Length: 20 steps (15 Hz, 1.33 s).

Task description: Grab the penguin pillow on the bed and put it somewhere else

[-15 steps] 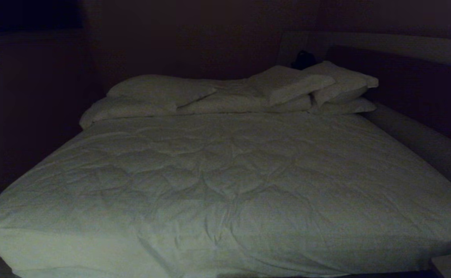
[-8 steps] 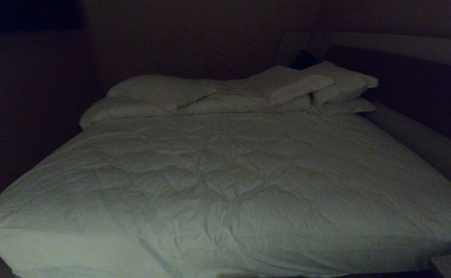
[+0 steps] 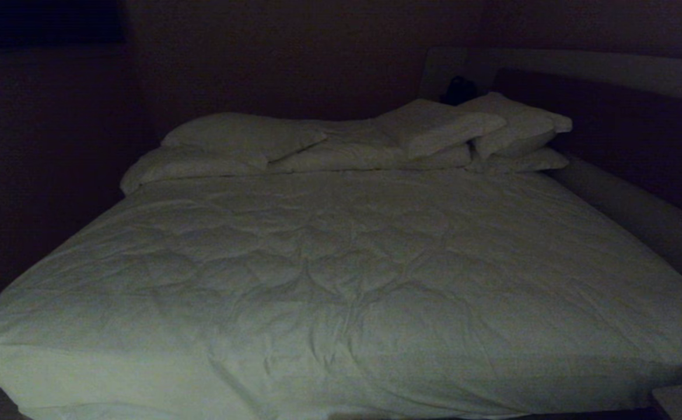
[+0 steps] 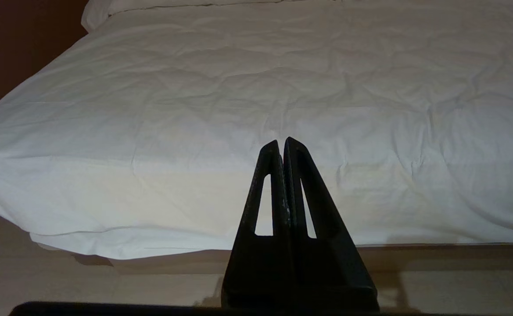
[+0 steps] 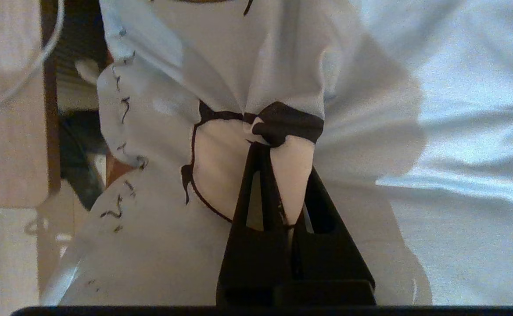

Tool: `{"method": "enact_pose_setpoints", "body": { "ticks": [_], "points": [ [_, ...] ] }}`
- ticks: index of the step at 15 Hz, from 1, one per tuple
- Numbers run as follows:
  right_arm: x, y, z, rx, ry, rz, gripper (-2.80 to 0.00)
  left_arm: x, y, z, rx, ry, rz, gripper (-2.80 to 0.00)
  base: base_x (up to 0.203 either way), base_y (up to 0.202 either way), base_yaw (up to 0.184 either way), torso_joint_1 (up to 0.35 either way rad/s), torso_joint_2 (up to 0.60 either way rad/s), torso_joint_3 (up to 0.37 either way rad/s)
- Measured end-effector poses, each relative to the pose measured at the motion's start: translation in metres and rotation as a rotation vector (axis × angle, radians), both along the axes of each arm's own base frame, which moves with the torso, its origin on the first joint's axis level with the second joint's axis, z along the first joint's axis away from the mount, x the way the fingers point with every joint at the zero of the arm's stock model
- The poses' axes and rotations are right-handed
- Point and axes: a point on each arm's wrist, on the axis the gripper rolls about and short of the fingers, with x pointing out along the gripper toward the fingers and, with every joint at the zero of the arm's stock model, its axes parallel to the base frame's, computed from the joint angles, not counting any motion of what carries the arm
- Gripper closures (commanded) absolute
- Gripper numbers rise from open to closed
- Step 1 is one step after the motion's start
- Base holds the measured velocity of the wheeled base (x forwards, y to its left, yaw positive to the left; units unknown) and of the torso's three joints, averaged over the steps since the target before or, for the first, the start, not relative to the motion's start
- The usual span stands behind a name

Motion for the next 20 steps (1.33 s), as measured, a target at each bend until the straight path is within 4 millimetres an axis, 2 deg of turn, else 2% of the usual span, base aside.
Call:
{"method": "enact_pose_setpoints", "body": {
  "ticks": [7,8,15,18,20],
  "points": [
    [0.000,0.002,-0.021,0.090,0.015,-0.027,0.00,0.000,0.000,0.000,0.000,-0.001,0.000,0.00,0.000,0.000,0.000,0.000,0.00,0.000],
    [0.000,0.002,-0.022,0.092,0.014,-0.027,-2.80,0.000,0.000,0.000,0.000,0.000,0.000,0.00,0.000,0.000,0.000,0.000,0.00,0.000],
    [0.000,0.004,-0.015,0.087,0.014,-0.028,-2.80,0.000,0.000,0.000,0.000,0.000,0.000,0.00,0.000,0.000,0.000,0.000,0.00,0.000],
    [0.003,0.006,0.003,0.067,0.015,-0.025,-2.80,0.000,0.000,0.000,0.000,0.000,0.000,0.00,0.000,0.000,0.000,0.000,0.00,0.000],
    [0.010,0.010,0.025,0.043,0.008,-0.015,-2.80,0.000,0.000,0.000,0.000,0.000,0.000,0.00,0.000,0.000,0.000,0.000,0.00,0.000]
  ]
}}
